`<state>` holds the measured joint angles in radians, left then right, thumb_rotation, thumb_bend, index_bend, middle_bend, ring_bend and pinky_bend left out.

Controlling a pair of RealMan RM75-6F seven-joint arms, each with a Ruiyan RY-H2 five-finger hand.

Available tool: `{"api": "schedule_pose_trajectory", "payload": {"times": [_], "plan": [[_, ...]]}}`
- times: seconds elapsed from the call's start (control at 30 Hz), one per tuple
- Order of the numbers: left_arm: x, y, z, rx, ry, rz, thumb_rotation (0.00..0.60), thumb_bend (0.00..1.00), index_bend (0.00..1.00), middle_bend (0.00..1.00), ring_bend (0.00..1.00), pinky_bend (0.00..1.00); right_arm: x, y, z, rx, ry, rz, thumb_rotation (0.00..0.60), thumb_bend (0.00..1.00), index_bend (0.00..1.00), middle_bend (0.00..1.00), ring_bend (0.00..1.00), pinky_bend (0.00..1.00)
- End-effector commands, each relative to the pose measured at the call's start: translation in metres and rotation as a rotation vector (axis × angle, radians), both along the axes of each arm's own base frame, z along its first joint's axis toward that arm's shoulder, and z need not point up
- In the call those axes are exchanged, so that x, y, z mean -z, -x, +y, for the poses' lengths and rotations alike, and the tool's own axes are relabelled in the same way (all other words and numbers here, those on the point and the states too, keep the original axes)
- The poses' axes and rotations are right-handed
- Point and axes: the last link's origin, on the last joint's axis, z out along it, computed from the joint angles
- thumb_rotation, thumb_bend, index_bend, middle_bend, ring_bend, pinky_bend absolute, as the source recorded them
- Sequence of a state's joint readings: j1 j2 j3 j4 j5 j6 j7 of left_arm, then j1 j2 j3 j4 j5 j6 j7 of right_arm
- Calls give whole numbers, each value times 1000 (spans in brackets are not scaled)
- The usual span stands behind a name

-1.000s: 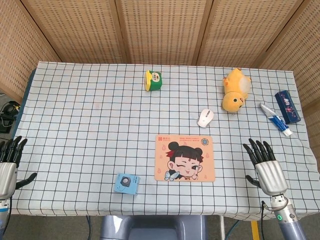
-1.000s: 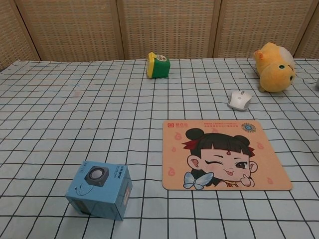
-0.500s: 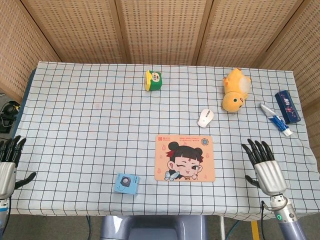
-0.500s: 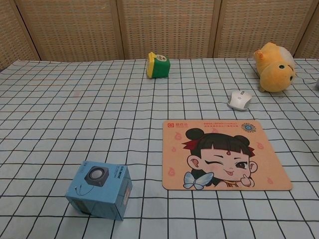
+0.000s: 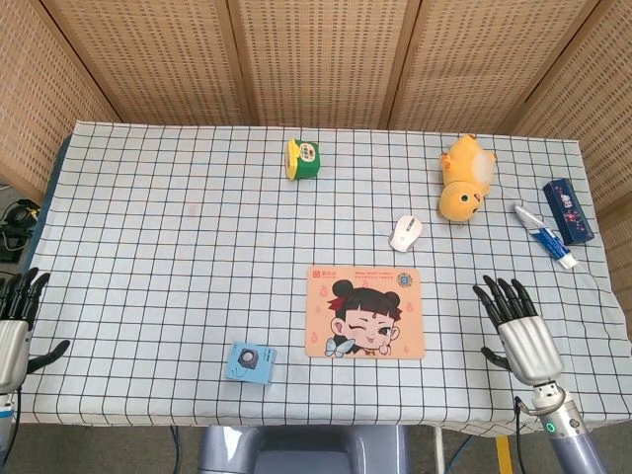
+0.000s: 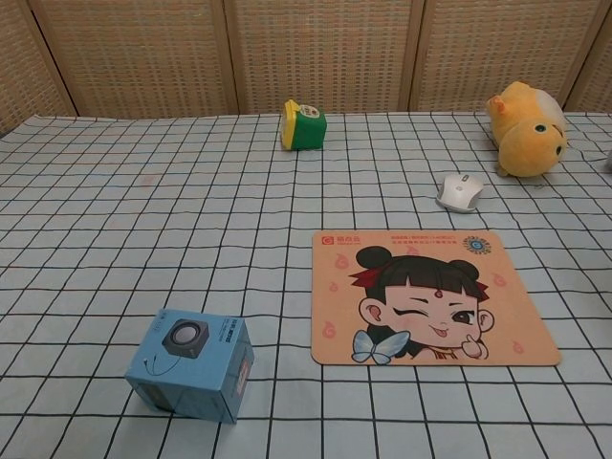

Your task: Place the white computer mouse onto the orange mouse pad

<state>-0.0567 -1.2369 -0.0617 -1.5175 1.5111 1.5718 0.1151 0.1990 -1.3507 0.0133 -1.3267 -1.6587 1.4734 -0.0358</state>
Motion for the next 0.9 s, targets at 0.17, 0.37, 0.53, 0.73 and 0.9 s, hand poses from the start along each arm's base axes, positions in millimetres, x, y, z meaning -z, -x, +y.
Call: {"api": "schedule_pose_trajectory", "payload": {"times": [0.17, 0.37, 0.53, 0.73, 0.9], "plan": [[0, 3, 4, -14, -4, 5, 600, 0, 0, 0, 0, 0, -7, -9, -32, -81, 5, 30, 600, 169, 77, 0, 0, 0], [-1, 5, 7, -19, -13, 5, 600, 0, 0, 0, 0, 0, -20, -22, -77, -151, 12, 69, 600, 169, 147, 4, 0, 0], [0, 9, 11, -38, -7, 10, 600, 0, 0, 0, 0, 0, -28, -32, -126, -199, -9, 177, 600, 169, 197, 62, 0, 17], [1, 13, 15, -55, -10, 17, 600, 0, 0, 0, 0, 0, -20, -32, -165, -187, -55, 268, 600, 172, 247, 113, 13, 56], [1, 14, 17, -62, -17, 24, 600, 0, 0, 0, 0, 0, -7, -32, -189, -174, -96, 318, 600, 210, 290, 153, 50, 91]]}}
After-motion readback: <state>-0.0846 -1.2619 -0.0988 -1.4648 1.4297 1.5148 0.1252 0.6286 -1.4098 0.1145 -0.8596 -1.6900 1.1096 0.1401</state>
